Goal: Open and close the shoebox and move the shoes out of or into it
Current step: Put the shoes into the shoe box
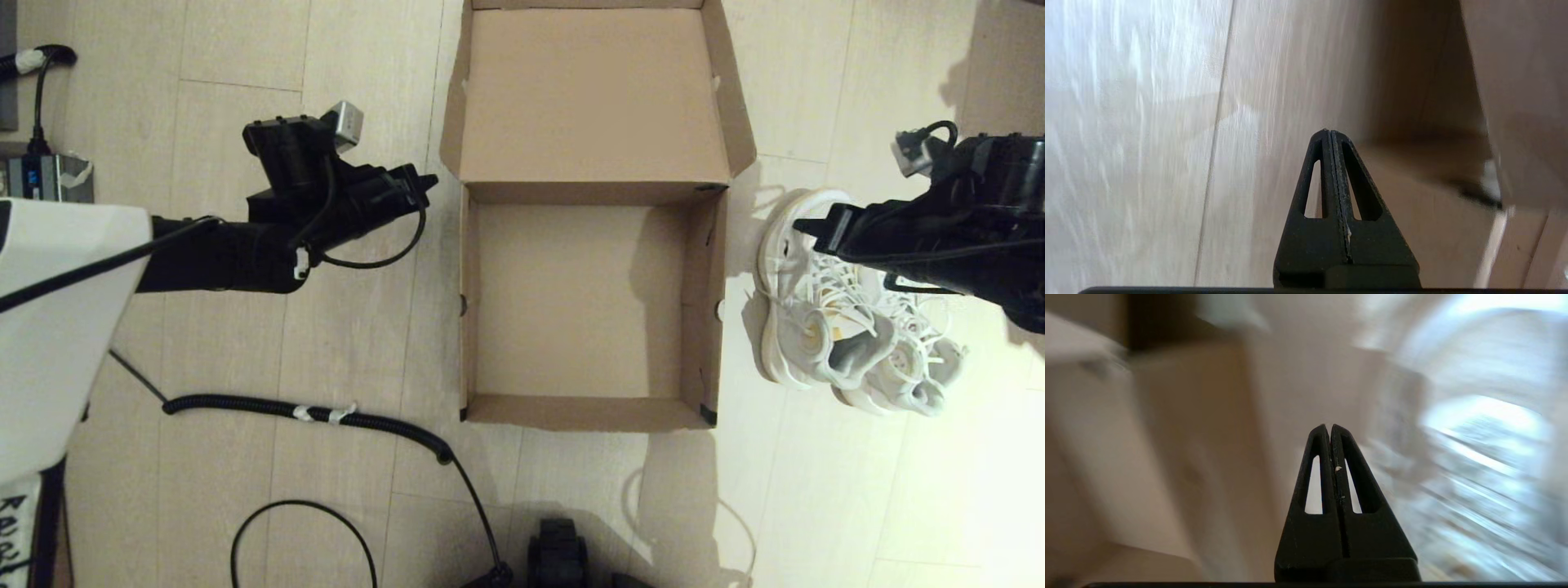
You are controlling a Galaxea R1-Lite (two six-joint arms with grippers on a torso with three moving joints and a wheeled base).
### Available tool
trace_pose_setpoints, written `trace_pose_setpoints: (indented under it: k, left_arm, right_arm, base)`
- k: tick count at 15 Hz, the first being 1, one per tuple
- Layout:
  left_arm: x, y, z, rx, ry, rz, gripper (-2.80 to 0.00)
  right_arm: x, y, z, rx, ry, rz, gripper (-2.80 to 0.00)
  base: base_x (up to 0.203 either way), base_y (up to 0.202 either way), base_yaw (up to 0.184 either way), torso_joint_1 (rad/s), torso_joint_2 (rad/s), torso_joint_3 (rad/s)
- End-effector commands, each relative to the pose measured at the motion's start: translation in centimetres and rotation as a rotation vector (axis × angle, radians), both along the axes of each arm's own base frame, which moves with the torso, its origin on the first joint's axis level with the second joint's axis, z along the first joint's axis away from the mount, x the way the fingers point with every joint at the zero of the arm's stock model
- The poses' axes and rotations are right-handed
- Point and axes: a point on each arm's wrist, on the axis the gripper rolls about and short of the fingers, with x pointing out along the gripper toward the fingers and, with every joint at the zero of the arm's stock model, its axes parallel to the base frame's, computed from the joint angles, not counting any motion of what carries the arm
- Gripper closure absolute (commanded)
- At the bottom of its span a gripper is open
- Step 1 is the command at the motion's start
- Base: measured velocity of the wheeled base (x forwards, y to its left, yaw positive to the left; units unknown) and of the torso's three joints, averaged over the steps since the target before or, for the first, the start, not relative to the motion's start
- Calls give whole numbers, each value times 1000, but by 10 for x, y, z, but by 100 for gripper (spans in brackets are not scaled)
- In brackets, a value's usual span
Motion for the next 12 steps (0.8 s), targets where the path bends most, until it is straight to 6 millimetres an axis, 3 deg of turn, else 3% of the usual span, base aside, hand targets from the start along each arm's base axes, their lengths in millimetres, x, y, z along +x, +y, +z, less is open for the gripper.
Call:
trace_pose_setpoints:
  k: [1,4,7,10,12]
  left_arm:
    - [-26,6,10,4,18,1,0]
    - [-87,23,17,52,62,36,0]
    - [-160,47,20,101,66,81,0]
    - [-221,70,9,121,74,129,0]
    - [-239,78,4,126,74,143,0]
  right_arm:
    - [-32,-5,23,-71,-51,-47,0]
    - [-103,-10,40,-158,-56,-118,0]
    - [-158,-29,10,-215,106,-234,0]
    - [-166,-42,-28,-203,263,-288,0]
    - [-156,-48,-53,-167,368,-284,0]
  base:
    - [0,0,0,0,0,0]
    - [0,0,0,0,0,0]
    - [0,0,0,0,0,0]
    - [0,0,0,0,0,0]
    - [0,0,0,0,0,0]
